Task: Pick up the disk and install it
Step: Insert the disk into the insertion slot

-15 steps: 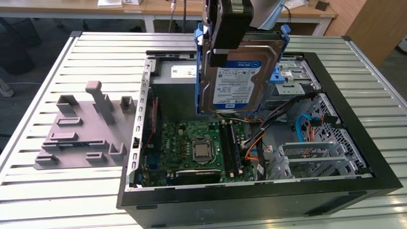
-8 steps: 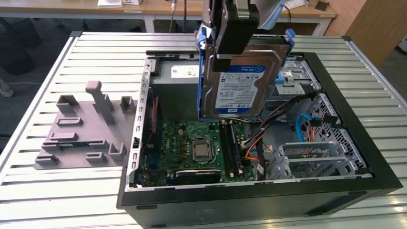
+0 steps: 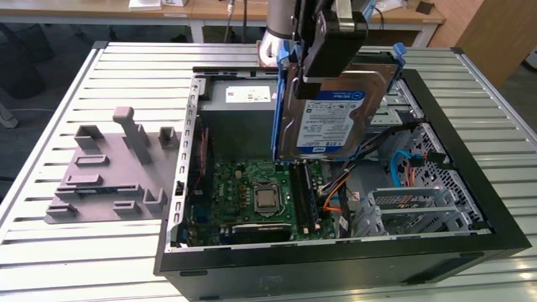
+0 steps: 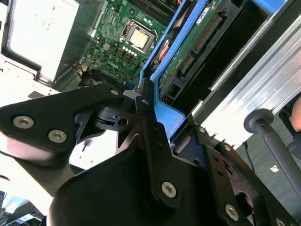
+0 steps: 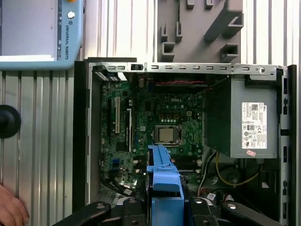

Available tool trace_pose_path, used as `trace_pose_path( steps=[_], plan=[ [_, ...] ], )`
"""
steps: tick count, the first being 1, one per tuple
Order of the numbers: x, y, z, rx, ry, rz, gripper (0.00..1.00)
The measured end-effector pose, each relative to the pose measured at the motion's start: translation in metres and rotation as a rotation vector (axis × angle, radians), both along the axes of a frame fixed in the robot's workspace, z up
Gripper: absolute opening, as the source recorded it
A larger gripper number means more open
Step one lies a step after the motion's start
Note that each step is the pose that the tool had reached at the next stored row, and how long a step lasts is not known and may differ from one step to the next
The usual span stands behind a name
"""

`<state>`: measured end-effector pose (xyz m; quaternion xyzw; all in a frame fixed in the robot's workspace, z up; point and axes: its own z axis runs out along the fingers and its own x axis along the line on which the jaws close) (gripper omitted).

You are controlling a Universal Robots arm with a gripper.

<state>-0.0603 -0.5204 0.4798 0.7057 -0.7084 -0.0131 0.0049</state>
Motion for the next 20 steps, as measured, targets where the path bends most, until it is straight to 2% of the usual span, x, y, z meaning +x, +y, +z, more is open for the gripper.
trace_pose_path(
  steps=[1, 4, 12, 20],
  plan=[
    [0.000, -0.0034, -0.0002, -0.0002, 0.0000, -0.001, 0.36],
    [0.001, -0.0079, -0.0003, -0.0001, 0.0000, -0.003, 0.36],
    [0.011, -0.0089, -0.0008, -0.0020, 0.0000, -0.003, 0.36],
    [0.012, -0.0092, -0.0008, -0.0021, 0.0000, -0.003, 0.36]
  ],
)
